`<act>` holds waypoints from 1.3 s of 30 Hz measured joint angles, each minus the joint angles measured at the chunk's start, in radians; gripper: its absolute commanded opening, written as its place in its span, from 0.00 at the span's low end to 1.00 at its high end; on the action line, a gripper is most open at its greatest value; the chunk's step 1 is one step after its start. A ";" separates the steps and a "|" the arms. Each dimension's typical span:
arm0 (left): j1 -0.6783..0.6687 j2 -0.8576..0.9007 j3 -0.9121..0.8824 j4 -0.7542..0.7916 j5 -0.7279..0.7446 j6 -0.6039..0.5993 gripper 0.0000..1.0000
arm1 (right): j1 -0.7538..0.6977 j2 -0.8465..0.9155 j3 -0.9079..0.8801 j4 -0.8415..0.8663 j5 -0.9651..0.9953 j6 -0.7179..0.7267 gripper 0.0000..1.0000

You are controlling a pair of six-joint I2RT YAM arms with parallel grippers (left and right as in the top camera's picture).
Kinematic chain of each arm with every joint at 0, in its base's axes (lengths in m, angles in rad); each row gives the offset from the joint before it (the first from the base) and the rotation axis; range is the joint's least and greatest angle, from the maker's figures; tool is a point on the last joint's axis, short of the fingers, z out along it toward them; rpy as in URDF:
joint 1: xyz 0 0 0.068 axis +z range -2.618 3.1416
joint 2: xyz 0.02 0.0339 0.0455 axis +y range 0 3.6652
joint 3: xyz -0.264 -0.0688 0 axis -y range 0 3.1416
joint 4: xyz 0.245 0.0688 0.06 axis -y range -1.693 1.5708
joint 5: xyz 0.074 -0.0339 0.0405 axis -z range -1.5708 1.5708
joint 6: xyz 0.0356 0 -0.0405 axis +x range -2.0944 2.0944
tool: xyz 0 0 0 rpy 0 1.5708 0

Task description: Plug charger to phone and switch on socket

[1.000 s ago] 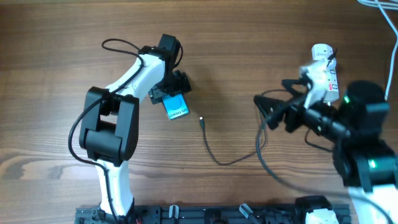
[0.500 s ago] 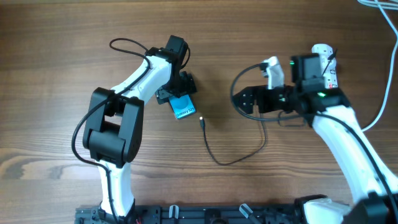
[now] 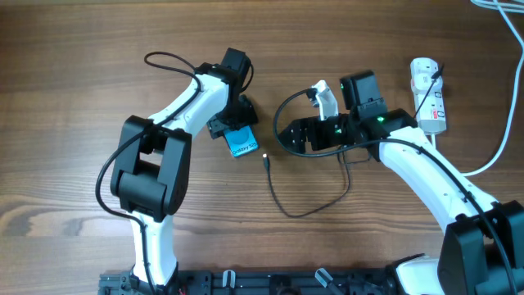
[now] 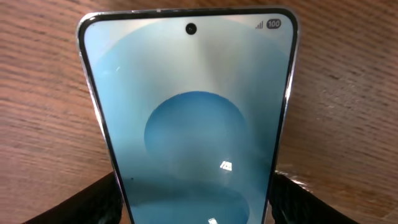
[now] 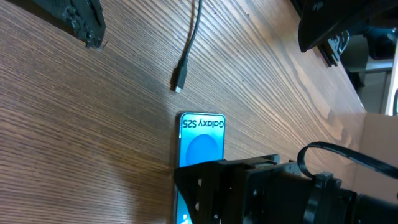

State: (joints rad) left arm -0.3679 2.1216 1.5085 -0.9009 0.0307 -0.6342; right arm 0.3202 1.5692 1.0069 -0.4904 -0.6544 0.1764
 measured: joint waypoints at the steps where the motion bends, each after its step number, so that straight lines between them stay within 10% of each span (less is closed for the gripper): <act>1: -0.002 0.000 0.000 -0.005 -0.006 0.000 0.83 | 0.000 0.000 0.000 0.000 0.000 0.003 1.00; 22: -0.045 0.002 -0.007 -0.023 -0.040 0.002 0.72 | 0.000 0.000 0.000 -0.007 0.005 0.033 1.00; 39: 0.080 -0.053 -0.018 -0.034 0.306 0.139 0.71 | 0.005 0.000 0.000 -0.018 0.005 0.094 1.00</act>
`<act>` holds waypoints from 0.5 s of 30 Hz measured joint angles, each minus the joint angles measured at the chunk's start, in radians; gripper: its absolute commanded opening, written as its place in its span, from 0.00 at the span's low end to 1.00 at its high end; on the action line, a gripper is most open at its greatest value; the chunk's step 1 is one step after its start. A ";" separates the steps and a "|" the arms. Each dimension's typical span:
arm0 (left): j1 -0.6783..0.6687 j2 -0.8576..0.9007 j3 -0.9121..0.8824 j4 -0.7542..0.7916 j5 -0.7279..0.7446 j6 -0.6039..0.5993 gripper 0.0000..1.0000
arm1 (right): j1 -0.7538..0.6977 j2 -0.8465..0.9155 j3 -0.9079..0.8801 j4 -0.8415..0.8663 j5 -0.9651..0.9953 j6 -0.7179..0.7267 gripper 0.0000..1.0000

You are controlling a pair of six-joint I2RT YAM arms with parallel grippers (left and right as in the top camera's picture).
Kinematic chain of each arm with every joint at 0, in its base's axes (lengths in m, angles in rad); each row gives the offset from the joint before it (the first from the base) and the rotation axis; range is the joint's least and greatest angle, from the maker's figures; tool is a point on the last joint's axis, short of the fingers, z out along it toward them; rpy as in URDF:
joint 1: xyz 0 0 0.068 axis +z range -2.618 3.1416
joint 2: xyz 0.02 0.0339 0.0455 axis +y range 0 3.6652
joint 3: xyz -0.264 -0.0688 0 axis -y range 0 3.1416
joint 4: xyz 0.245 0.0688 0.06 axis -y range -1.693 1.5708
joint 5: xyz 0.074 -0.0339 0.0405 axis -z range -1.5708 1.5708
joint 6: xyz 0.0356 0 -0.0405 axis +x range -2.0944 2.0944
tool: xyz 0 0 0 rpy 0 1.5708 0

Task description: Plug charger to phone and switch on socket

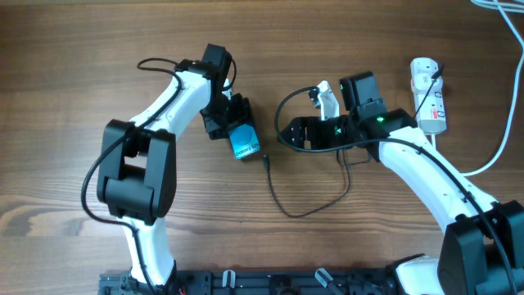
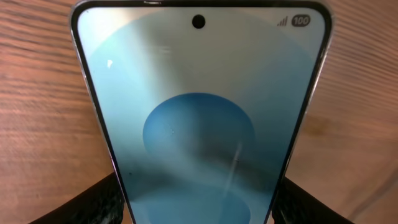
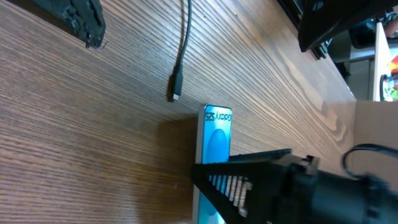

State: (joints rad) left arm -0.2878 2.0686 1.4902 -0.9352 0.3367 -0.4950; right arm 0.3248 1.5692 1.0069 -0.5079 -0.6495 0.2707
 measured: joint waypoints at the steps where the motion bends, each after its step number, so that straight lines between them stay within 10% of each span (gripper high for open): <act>1: 0.000 -0.013 0.000 0.000 0.014 0.006 0.71 | 0.005 0.001 0.000 0.008 0.000 0.005 1.00; 15: -0.001 -0.092 0.000 -0.029 0.101 0.044 0.72 | 0.125 0.178 0.000 0.207 -0.001 0.176 0.89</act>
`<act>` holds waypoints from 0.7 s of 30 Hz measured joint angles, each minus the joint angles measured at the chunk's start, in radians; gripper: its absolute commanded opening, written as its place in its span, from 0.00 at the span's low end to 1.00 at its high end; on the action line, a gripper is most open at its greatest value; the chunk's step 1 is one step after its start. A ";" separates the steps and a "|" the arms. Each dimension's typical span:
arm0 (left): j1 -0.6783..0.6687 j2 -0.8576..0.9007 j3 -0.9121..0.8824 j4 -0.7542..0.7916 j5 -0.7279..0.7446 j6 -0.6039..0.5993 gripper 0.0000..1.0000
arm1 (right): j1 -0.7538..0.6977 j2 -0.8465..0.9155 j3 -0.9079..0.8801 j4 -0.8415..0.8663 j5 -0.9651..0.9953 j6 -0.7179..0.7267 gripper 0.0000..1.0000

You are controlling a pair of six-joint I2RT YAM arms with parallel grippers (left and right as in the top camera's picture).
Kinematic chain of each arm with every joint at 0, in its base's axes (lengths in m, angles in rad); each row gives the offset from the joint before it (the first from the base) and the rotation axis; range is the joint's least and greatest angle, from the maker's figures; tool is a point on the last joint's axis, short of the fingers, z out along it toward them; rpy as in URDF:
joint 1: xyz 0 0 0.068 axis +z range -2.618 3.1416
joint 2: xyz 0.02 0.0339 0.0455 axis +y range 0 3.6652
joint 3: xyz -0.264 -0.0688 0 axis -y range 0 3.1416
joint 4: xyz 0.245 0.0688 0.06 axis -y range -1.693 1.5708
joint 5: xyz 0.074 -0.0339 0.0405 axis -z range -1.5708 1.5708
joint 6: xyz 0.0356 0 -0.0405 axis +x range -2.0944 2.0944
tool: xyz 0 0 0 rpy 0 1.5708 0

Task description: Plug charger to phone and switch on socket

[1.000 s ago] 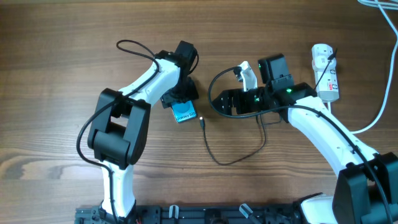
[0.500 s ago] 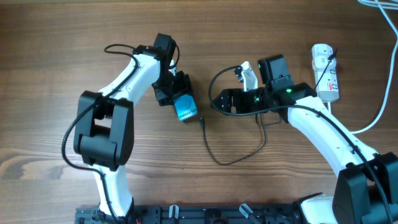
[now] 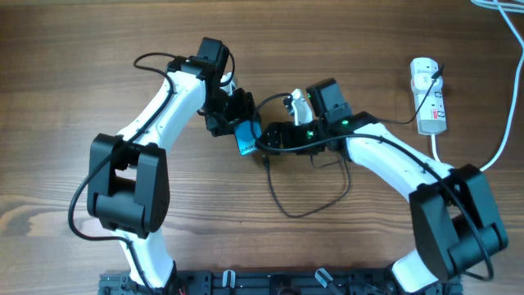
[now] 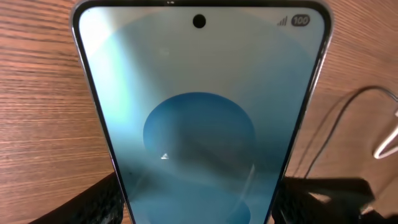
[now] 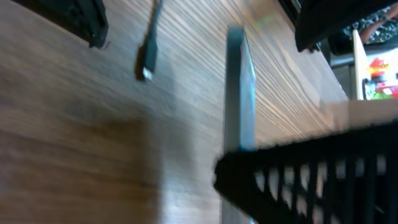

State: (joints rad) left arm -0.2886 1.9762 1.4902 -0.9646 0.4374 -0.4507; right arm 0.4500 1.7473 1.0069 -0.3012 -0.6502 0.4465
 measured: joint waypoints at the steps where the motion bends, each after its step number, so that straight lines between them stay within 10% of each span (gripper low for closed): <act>1: 0.000 -0.003 0.000 0.000 0.005 0.005 0.72 | 0.004 0.004 0.000 0.020 0.000 0.019 0.88; 21: 0.000 -0.027 0.000 0.016 0.155 0.027 0.78 | 0.014 0.005 0.000 0.153 -0.093 0.167 0.20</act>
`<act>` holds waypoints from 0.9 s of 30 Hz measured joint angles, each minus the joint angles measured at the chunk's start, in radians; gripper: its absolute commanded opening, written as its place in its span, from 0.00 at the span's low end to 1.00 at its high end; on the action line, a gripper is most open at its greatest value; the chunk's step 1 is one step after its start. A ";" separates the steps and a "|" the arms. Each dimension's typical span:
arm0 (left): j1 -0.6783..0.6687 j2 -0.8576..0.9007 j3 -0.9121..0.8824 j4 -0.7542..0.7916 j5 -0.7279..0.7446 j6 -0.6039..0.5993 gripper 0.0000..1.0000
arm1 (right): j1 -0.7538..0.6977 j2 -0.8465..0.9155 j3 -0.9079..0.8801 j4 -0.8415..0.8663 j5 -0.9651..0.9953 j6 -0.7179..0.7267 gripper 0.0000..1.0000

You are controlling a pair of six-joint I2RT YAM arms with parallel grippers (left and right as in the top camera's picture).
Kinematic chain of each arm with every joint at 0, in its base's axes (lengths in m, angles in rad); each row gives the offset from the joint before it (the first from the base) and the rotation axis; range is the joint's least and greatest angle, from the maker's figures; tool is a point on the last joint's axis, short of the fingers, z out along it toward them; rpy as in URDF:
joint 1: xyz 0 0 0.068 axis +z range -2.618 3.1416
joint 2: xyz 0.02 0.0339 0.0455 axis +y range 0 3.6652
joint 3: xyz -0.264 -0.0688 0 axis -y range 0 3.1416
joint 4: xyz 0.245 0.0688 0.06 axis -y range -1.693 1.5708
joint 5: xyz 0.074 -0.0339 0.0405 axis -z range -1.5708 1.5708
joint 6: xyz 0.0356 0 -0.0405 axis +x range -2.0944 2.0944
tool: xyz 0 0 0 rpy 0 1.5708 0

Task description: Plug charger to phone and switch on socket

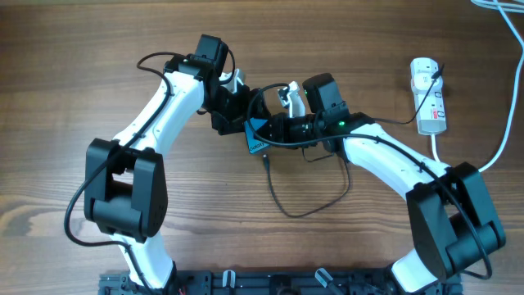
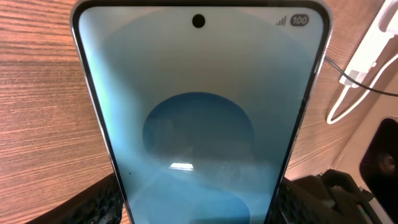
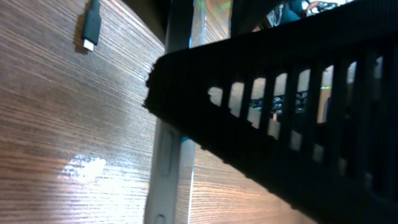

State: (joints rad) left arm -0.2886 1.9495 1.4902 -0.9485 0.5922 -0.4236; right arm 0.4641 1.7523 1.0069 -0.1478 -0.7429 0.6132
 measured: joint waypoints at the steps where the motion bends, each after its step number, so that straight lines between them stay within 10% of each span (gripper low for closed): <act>1: 0.000 0.000 0.000 0.006 0.001 0.000 0.79 | 0.000 0.000 0.000 0.000 -0.002 0.004 0.12; 8: 0.000 -0.005 0.000 0.016 0.006 0.005 0.92 | -0.002 0.001 -0.001 -0.004 0.003 0.019 0.04; 17: 0.039 -0.019 0.000 0.035 0.043 0.023 0.86 | -0.021 0.001 -0.001 0.113 -0.108 0.024 0.04; 27: 0.229 -0.163 -0.001 0.349 0.589 0.144 0.81 | -0.049 0.001 -0.003 0.596 -0.356 0.296 0.04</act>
State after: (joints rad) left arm -0.0597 1.7866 1.4895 -0.5991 1.1816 -0.2798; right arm 0.4149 1.7531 1.0042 0.4484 -1.0985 0.9096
